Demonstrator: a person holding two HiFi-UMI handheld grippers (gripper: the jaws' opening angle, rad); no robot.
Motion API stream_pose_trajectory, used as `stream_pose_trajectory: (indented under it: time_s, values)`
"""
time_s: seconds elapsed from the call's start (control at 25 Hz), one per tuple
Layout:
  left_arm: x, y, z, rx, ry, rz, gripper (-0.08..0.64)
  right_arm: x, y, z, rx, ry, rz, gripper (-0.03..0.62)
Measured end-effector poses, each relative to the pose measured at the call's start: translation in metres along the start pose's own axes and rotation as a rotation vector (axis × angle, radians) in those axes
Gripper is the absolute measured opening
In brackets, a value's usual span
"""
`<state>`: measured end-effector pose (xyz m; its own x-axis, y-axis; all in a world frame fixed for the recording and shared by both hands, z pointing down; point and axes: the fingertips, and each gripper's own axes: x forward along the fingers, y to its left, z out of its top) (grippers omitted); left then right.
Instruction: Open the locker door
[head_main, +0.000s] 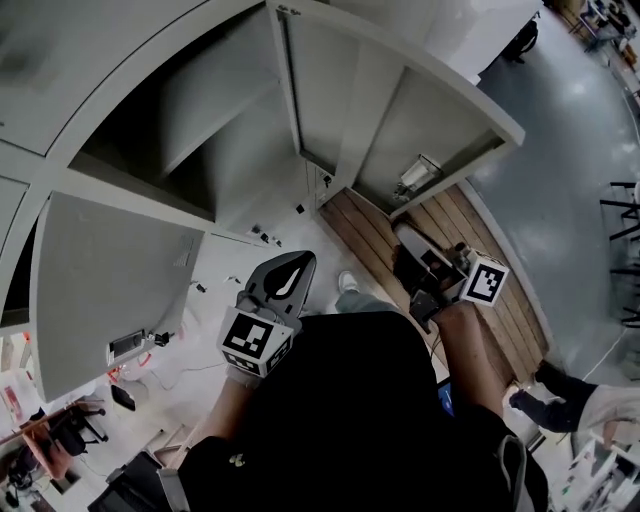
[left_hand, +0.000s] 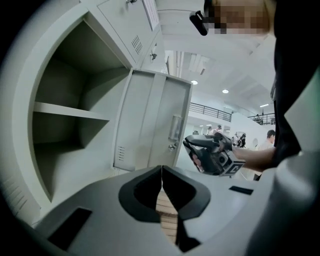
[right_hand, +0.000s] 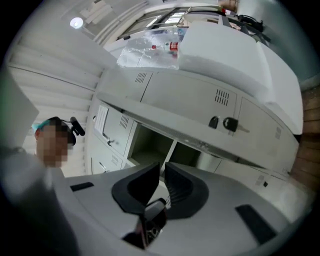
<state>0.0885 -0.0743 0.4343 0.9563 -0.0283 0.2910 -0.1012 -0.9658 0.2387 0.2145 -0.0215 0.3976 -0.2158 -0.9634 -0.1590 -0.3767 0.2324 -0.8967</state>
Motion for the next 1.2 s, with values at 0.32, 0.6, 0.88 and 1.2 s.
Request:
stream_pose_trajectory:
  time_s: [0.32,0.6,0.88,1.2]
  values:
    - [-0.043,0.023,0.0,-0.029,-0.046,0.139,0.023,0.064,0.017,-0.057,-0.172,0.176,0.026,0.052]
    - [-0.08,0.039,-0.004,-0.058,-0.088,0.261,0.023,0.109,0.036,-0.094,-0.562,0.293,0.026,0.051]
    - [-0.107,0.051,-0.007,-0.077,-0.126,0.349,0.023,0.133,0.044,-0.126,-0.86,0.374,0.041,0.049]
    - [-0.121,0.057,-0.01,-0.09,-0.145,0.39,0.023,0.141,0.045,-0.143,-0.926,0.409,0.054,0.051]
